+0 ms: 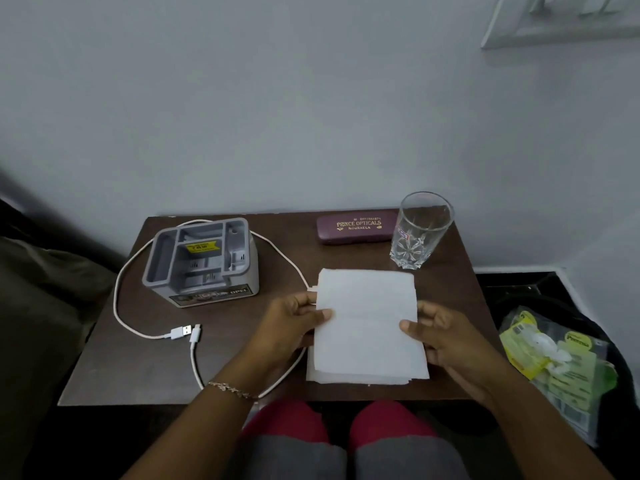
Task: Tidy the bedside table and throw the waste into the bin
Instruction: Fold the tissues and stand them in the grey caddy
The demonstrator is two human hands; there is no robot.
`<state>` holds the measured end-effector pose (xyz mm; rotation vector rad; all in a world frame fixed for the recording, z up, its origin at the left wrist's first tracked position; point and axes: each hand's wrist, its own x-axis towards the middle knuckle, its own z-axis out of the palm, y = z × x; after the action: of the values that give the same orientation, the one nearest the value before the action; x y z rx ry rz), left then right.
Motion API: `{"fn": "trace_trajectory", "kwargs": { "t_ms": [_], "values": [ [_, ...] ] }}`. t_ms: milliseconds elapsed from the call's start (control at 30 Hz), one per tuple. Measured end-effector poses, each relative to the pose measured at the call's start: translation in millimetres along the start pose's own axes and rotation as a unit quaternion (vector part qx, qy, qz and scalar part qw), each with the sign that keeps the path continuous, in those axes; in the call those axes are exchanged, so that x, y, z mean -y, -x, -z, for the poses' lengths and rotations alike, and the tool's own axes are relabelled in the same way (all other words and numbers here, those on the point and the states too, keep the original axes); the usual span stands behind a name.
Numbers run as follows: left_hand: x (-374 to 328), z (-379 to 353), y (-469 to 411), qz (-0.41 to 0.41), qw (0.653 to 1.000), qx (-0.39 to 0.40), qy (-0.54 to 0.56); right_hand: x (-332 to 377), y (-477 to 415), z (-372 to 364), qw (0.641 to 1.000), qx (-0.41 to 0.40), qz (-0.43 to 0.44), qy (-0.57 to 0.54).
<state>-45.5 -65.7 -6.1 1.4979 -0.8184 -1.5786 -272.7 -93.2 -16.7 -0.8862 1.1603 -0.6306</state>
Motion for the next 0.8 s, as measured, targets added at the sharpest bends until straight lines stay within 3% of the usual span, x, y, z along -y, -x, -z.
{"fn": "trace_trajectory", "kwargs": {
  "t_ms": [233,400,600,700,800],
  "values": [
    [0,6,25,-0.009,0.994,0.023,0.108,6,14,-10,0.999,0.014,0.030,-0.019],
    [-8,14,41,-0.043,0.979,0.057,0.193,18,23,-22,0.993,0.026,0.095,0.072],
    [-20,30,54,0.028,0.919,0.105,0.379,42,32,-40,0.985,0.053,0.142,0.082],
    [-31,33,49,0.140,0.945,0.183,0.233,62,37,-46,0.977,0.080,0.156,0.120],
    [-50,24,55,0.191,0.936,0.284,0.082,82,41,-55,0.959,0.109,0.180,0.188]
  ]
}}
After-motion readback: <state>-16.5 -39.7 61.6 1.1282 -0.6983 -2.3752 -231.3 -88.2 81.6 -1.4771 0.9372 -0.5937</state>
